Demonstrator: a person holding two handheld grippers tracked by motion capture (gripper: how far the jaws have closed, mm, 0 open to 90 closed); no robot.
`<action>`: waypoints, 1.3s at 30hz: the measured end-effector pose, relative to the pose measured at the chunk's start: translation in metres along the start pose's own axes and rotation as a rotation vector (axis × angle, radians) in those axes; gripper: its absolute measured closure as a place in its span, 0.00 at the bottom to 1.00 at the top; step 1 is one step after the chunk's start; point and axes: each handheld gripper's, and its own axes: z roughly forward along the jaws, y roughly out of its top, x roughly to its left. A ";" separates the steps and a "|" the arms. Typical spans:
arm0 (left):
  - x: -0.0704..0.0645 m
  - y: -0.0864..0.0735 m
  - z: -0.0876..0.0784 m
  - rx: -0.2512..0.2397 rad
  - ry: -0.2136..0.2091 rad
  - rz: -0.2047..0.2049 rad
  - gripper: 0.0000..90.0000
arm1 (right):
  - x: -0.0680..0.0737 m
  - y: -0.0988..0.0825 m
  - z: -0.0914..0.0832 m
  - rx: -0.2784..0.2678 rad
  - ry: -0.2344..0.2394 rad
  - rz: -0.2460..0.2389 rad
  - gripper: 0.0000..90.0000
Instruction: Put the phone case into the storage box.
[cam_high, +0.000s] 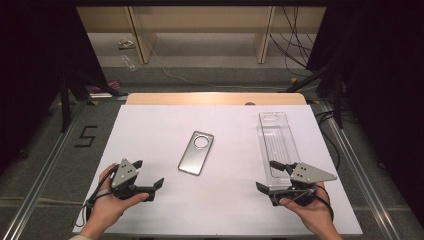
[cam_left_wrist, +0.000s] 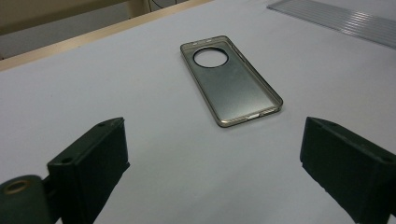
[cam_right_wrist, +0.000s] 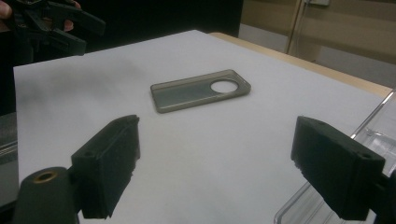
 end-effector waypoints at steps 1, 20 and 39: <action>0.000 0.000 0.000 -0.001 0.001 0.001 0.09 | 0.000 0.000 0.000 0.000 0.000 0.000 0.19; 0.004 0.012 0.010 0.064 0.031 0.014 0.90 | 0.000 0.000 0.001 0.003 -0.003 0.006 0.19; 0.003 0.013 0.090 0.222 0.049 -0.012 1.00 | 0.000 -0.001 0.002 0.009 0.004 0.007 0.19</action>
